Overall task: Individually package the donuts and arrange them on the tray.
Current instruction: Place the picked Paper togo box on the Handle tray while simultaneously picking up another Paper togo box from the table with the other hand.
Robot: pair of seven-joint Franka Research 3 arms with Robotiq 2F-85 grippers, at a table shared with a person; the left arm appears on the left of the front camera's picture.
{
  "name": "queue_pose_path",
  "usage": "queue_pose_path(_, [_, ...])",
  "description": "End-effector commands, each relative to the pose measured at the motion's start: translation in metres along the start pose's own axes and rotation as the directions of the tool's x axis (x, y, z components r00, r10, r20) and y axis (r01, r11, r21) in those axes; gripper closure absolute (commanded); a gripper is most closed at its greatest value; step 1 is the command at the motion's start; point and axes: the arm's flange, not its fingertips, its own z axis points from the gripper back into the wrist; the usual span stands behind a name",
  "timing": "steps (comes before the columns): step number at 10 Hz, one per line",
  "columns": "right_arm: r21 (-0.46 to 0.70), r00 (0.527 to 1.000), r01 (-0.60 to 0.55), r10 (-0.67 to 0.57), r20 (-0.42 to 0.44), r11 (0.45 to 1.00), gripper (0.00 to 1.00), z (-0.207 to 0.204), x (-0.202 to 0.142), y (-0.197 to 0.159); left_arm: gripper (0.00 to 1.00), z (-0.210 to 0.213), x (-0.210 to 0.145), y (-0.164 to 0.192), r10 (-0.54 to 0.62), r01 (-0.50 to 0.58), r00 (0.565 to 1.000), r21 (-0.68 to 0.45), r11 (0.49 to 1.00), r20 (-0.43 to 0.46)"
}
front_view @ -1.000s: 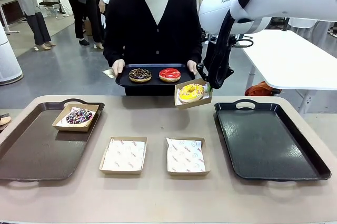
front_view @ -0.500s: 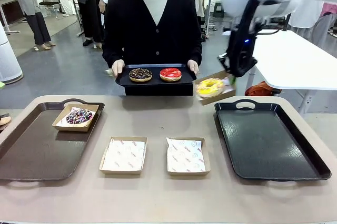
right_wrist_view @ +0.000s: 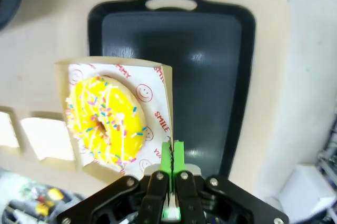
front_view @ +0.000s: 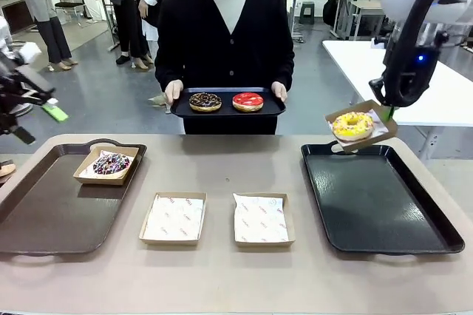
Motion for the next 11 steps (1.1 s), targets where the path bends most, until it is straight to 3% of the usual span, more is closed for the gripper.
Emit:
queue_pose_path(1, [0.037, 1.0, -0.021, 0.021, 0.003, 0.999, 0.99, -0.022, 0.004, -0.003, 0.0, -0.021, 0.017, -0.028, 0.004, -0.003, 1.0, 0.134, 0.991, -0.01])
queue_pose_path(6, [0.03, 0.999, 0.006, -0.005, -0.035, 1.0, 0.99, -0.041, 0.008, -0.007, 0.0, -0.122, 0.041, -0.079, -0.023, 0.027, 1.0, 0.407, 0.913, -0.013])
queue_pose_path(9, [0.03, 0.999, 0.006, -0.005, -0.035, 1.0, 0.99, -0.041, 0.008, -0.007, 0.0, -0.174, 0.04, -0.088, -0.059, 0.024, 0.997, 0.508, 0.861, 0.053])
queue_pose_path(11, [0.03, 0.999, 0.006, -0.005, -0.035, 1.0, 0.99, -0.041, 0.008, -0.007, 0.0, -0.208, 0.031, -0.09, -0.085, 0.044, 0.995, 0.537, 0.842, 0.051])
